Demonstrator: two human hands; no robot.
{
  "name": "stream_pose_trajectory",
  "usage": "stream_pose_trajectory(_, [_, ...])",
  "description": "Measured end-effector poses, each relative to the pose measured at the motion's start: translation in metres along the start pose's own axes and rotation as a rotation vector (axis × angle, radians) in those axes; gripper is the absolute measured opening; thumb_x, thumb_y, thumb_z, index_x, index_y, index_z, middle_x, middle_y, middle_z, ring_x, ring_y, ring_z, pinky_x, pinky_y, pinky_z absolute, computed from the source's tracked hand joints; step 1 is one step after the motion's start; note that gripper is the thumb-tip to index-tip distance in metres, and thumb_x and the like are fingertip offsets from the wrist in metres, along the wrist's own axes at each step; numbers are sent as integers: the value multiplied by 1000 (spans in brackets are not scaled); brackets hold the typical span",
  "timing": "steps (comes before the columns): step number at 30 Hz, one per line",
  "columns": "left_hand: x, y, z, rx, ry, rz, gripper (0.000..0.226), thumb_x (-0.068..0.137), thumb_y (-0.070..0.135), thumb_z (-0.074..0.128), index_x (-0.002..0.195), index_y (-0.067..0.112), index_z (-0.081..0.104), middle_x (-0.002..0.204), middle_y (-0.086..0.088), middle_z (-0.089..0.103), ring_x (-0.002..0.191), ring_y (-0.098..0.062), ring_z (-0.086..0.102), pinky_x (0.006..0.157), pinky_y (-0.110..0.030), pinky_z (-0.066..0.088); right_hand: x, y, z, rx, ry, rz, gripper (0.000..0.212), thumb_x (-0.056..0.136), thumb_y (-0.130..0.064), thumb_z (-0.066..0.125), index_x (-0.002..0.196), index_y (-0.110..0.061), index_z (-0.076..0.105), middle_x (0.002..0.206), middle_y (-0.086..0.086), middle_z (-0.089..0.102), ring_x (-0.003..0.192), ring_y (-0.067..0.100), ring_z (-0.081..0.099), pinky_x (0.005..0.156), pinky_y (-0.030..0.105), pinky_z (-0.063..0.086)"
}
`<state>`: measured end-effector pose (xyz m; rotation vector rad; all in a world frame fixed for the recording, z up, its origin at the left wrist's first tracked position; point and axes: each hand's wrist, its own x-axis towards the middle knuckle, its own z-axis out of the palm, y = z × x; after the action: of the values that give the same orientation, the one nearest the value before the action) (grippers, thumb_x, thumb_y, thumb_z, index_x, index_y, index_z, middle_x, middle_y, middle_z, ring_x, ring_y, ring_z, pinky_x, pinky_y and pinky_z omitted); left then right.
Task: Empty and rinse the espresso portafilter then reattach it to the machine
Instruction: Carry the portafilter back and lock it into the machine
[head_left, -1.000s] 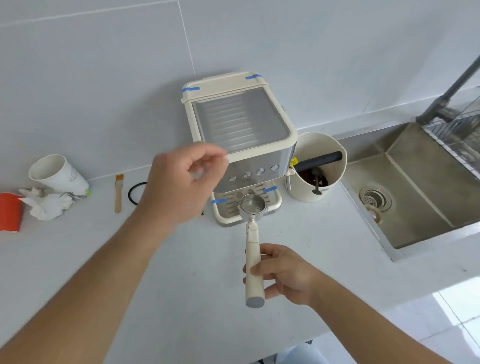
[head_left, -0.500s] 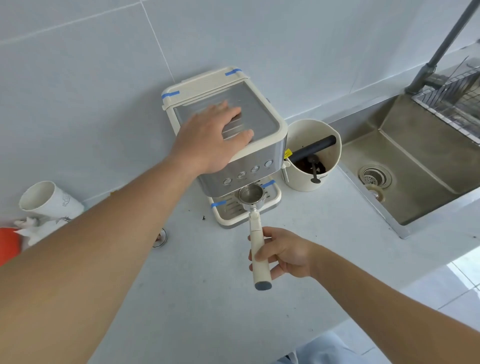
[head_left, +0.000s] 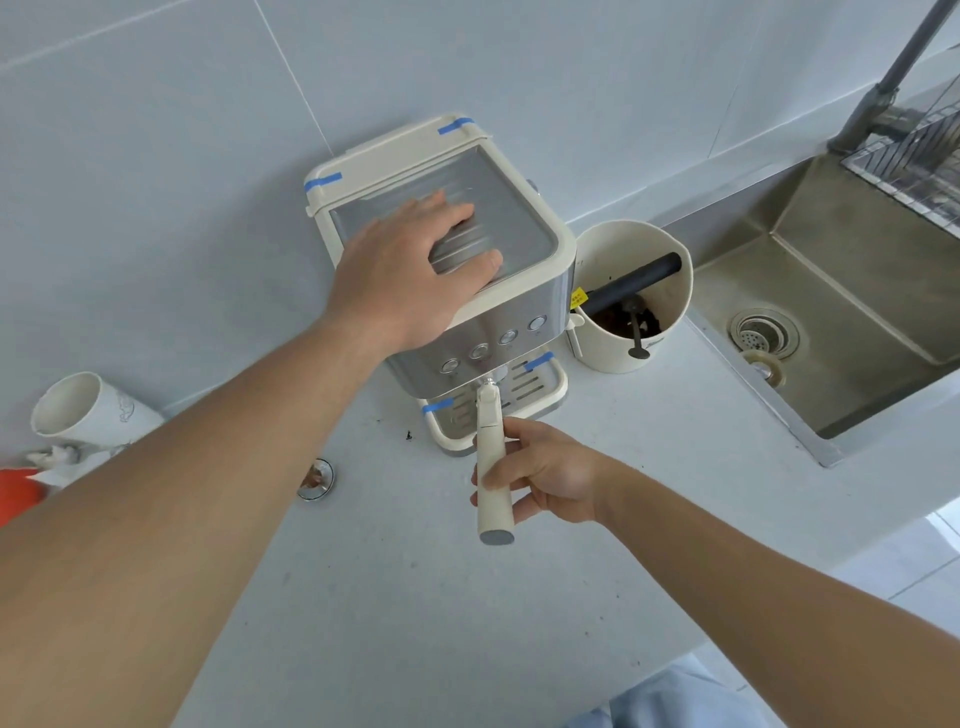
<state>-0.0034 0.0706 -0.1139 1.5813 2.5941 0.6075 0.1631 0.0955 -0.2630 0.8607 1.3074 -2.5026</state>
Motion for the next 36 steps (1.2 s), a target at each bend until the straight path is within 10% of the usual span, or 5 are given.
stream_pose_trajectory(11, [2, 0, 1, -13, -3, -3, 54, 86, 55, 56, 136, 34, 52, 153, 8, 40, 141, -6, 32, 112, -32, 25, 34, -7, 25, 110, 80, -125, 54, 77, 8, 70, 123, -18, 53, 111, 9, 58, 108, 41, 64, 77, 52, 60])
stream_pose_trajectory(36, [1, 4, 0, -36, -13, -24, 51, 88, 52, 57, 135, 33, 52, 151, 11, 42, 139, -1, 31, 103, -20, 23, 51, 10, 57, 334, 88, -306, 45, 81, 8, 61, 119, -16, 50, 95, 12, 53, 75, 32, 66, 74, 48, 59])
